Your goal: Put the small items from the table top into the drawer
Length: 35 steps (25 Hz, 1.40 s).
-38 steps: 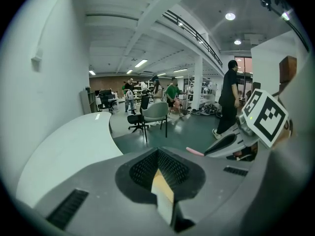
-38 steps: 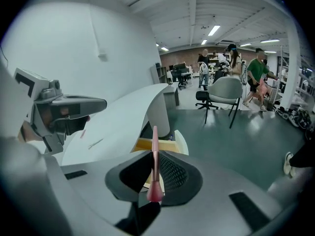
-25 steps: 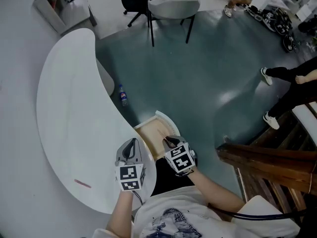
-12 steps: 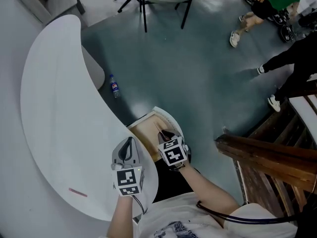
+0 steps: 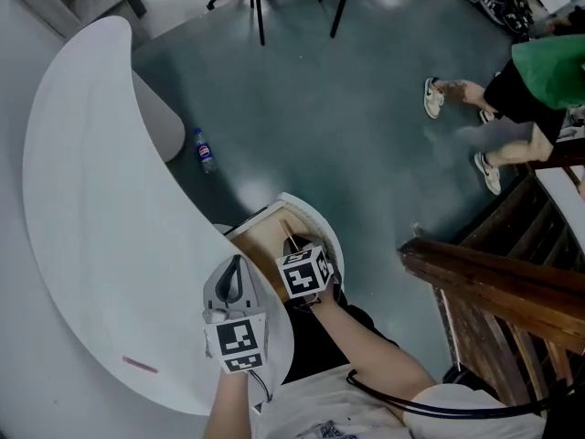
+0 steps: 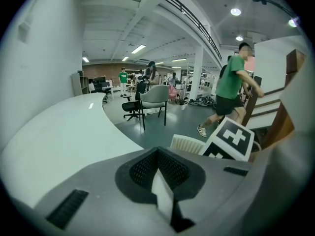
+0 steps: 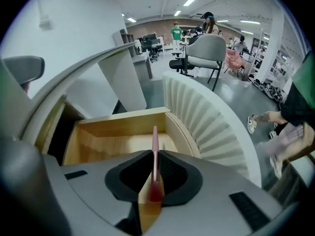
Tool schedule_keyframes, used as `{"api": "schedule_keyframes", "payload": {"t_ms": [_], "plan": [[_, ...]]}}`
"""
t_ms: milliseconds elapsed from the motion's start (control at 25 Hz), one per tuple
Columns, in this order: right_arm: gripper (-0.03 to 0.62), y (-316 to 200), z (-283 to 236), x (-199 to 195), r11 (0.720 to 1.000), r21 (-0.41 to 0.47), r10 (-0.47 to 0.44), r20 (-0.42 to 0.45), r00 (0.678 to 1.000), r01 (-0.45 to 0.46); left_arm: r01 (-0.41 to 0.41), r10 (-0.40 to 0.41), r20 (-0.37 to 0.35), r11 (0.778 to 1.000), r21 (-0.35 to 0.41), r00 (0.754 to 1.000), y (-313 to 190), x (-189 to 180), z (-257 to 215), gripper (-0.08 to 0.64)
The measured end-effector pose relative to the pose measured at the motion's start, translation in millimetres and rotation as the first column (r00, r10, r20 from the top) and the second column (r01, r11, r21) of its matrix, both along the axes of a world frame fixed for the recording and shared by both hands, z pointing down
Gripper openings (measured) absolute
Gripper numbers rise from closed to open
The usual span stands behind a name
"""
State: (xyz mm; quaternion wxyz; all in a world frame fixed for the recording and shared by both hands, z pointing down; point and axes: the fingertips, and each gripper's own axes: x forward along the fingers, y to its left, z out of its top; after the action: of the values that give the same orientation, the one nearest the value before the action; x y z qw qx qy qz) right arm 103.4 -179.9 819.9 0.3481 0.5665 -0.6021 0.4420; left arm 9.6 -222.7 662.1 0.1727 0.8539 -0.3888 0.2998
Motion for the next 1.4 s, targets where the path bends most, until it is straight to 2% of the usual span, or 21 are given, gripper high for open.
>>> {"api": "schedule_keyframes", "payload": {"t_ms": [120,840,1120,1400], "plan": [[0.061,-2.0,14.5,3.3,1.0,-0.027,0.004,-0.02,1.0,-0.005,-0.001,0.001,0.014,1.0,0.004,1.0,0.6,2.4,1.0,0.025],[0.061,-12.8,68.9,4.1,0.994,-0.047,0.104,0.034,0.994,-0.102,-0.025,0.026,0.094,1.0,-0.018,0.995,1.6,8.1,10.6,0.025],[0.061,-12.4,86.9,9.3,0.994,-0.05,0.092,-0.068,0.993,-0.096,-0.031,0.032,0.109,0.999,-0.017,0.994,2.0,8.5,13.1,0.025],[0.061,-15.2,97.7,9.2,0.996,-0.066,0.057,-0.118,0.991,-0.065,-0.033,0.035,0.109,0.999,-0.02,0.993,1.3,7.4,12.5,0.025]]}}
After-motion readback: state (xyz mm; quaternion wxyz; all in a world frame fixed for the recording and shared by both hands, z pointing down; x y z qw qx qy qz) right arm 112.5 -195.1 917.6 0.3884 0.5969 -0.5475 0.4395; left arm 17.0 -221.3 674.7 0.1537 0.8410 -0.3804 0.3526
